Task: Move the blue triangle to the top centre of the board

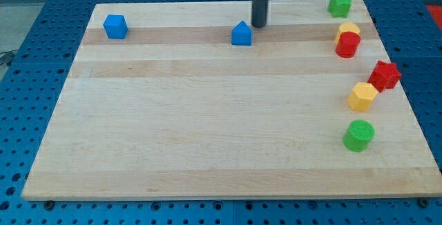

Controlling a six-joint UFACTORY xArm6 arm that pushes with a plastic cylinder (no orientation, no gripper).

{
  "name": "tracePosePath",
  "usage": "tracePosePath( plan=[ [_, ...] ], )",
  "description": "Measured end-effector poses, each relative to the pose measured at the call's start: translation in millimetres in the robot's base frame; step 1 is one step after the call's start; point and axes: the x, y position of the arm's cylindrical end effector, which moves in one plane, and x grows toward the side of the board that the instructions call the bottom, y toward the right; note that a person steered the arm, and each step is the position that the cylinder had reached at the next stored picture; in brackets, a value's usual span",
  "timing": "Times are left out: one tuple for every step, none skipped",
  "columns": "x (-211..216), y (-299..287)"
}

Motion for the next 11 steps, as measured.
tracePosePath(
  plan=[
    [53.4, 30.5],
    [97.0, 32.3],
    [107.6, 2.3],
    [78.3, -13.8],
    [44.2, -27.1],
    [34.4, -38.2],
    [26.1, -51.3],
    [10.7, -59.6],
    [-4.9, -63.9],
    [0.8, -65.2],
    [45.0, -23.2]
  ],
)
